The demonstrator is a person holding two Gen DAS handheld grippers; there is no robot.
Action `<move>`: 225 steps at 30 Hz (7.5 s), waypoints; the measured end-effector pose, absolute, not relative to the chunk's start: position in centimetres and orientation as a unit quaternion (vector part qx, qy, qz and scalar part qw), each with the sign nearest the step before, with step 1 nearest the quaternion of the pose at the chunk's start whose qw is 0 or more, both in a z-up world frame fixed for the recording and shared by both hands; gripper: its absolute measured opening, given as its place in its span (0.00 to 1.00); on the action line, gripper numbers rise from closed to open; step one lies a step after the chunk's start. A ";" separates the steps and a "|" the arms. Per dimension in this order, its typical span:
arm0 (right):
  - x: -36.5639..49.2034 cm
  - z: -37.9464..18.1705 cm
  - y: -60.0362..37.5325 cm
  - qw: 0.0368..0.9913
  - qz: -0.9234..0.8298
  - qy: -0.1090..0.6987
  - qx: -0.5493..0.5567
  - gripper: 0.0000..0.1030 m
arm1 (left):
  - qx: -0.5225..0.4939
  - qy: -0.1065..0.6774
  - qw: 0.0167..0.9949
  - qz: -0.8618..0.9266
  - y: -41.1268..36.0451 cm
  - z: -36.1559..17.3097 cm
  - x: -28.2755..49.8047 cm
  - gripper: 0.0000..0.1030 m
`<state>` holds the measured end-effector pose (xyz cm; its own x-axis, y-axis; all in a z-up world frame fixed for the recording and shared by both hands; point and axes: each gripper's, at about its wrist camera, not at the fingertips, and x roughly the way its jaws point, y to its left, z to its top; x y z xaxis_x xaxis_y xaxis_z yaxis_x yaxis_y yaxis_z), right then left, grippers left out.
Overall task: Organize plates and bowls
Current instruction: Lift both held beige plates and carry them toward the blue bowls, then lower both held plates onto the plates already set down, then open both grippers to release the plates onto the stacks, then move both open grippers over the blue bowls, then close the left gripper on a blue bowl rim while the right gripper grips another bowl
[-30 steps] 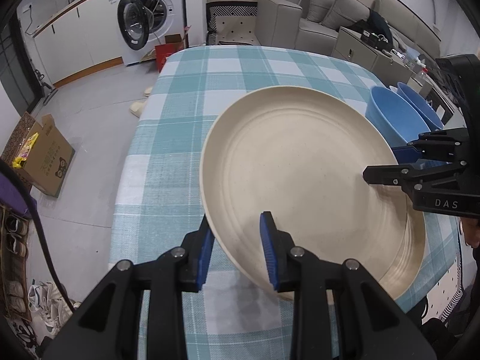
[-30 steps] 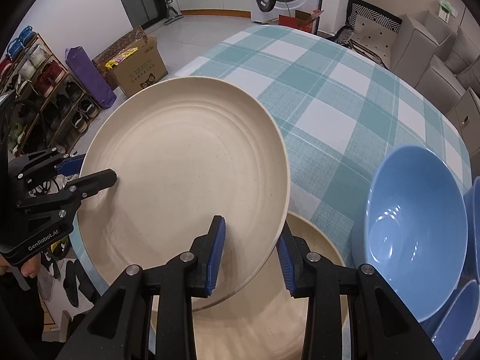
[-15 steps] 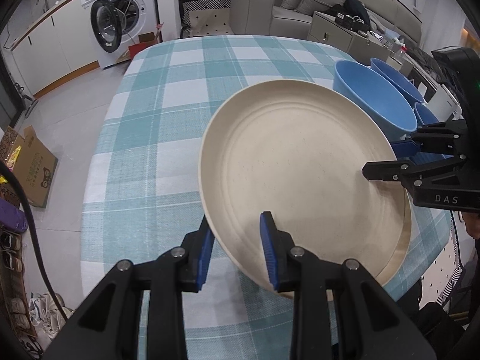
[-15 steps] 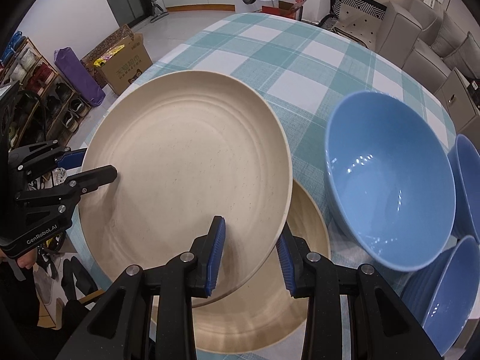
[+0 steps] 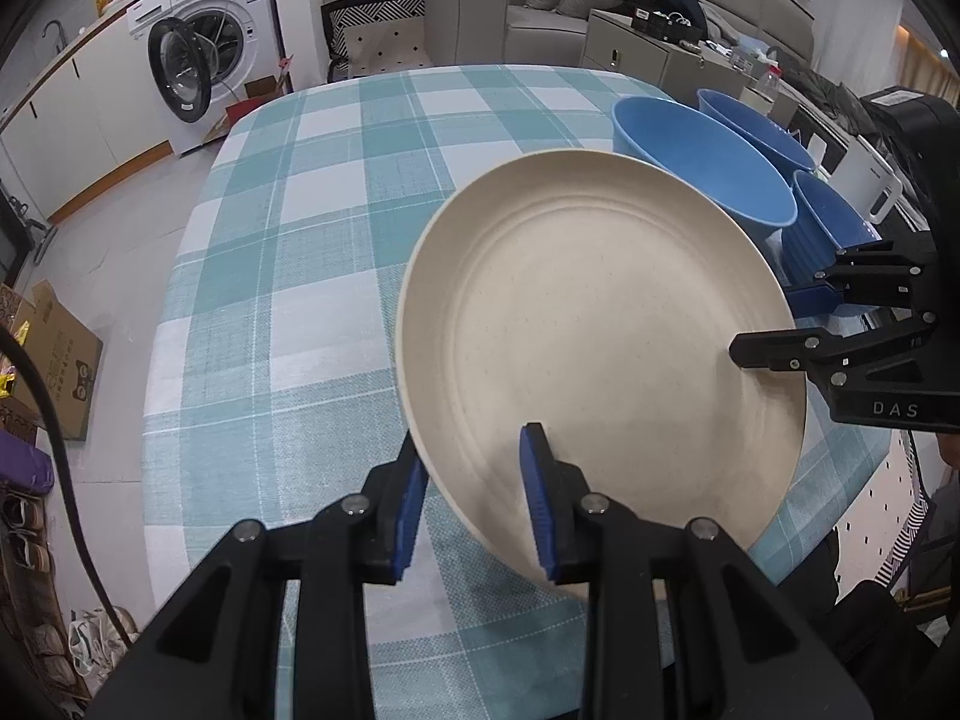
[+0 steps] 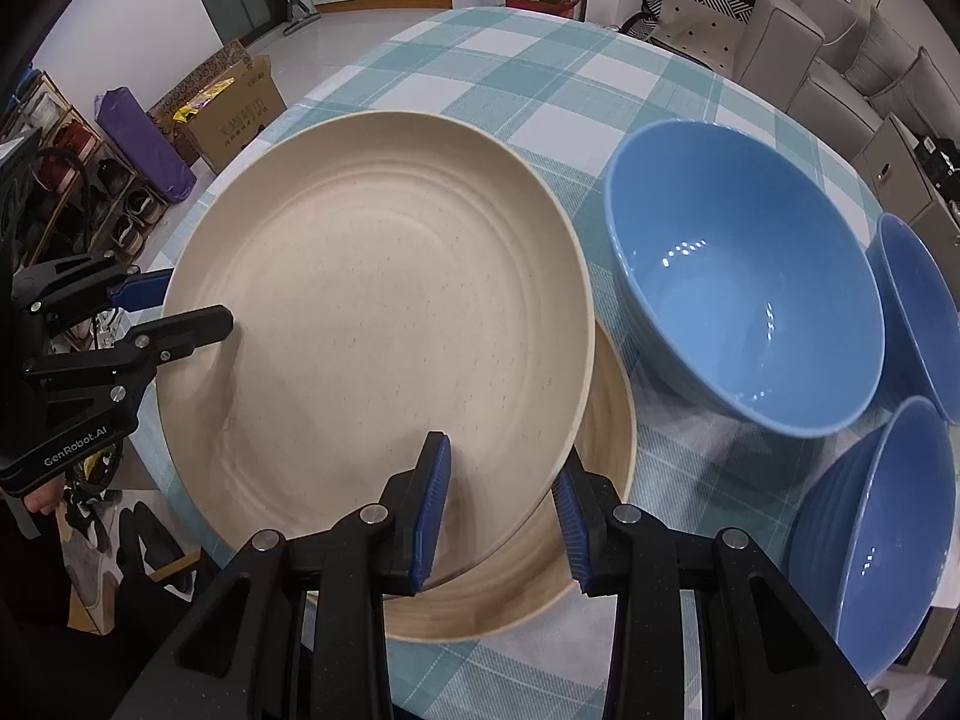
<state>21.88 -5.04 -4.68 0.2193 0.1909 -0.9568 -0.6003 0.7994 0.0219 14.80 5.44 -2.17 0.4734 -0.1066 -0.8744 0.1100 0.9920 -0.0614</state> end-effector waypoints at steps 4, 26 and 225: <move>21.3 -4.8 -5.7 0.758 0.256 0.571 -0.182 0.34 | 0.008 0.514 0.855 -0.068 4.8 -2.4 14.8 0.28; 19.8 -6.7 -8.3 0.748 0.237 0.588 -0.198 0.34 | 0.034 0.537 0.839 -0.087 1.9 -4.2 15.8 0.29; 41.7 -6.7 -42.1 0.793 0.095 0.544 0.259 0.73 | 0.098 0.558 0.794 -0.221 -22.5 -2.2 50.5 0.65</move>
